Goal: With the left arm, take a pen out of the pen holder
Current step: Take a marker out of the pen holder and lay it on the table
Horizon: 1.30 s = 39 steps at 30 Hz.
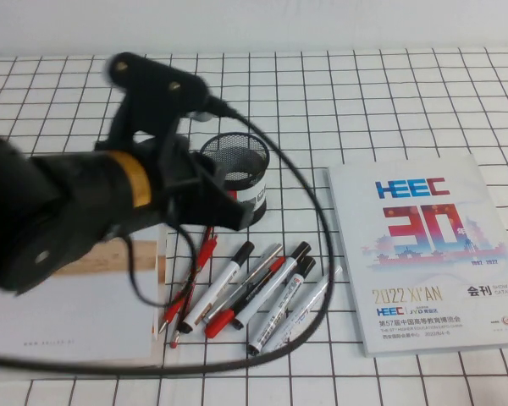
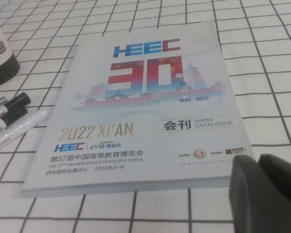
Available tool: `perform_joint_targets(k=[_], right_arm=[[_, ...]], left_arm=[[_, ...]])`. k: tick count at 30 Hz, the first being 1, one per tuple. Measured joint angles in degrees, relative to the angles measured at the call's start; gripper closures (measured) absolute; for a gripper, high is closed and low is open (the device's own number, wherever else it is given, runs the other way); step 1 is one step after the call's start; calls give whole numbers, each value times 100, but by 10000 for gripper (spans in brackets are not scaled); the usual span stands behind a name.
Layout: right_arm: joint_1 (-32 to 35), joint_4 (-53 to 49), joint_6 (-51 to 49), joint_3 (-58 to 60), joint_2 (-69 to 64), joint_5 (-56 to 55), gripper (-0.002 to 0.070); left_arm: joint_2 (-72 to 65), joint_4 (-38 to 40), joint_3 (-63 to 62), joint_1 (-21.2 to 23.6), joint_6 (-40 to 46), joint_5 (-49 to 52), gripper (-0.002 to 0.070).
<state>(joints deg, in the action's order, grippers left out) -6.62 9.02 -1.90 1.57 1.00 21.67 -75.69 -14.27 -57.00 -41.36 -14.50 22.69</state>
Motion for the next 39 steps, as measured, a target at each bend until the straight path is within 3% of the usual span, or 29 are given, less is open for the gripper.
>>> perform_joint_targets(k=[9, 13, 29, 32, 39], right_arm=[[0, 0, 0, 0, 0, 0, 690], [0, 0, 0, 0, 0, 0, 690], [0, 0, 0, 0, 0, 0, 690], [0, 0, 0, 0, 0, 0, 690], [0, 0, 0, 0, 0, 0, 690]], left_arm=[[1952, -288, 1933, 171, -500, -1063, 677], [2576, -411, 2421, 171, -514, -1082, 677], [3122, -692, 2643, 226, -426, -902, 678], [3540, -412, 2879, 540, -38, -1050, 678], [5134, 832, 4073, 1931, 1507, -2269, 678]])
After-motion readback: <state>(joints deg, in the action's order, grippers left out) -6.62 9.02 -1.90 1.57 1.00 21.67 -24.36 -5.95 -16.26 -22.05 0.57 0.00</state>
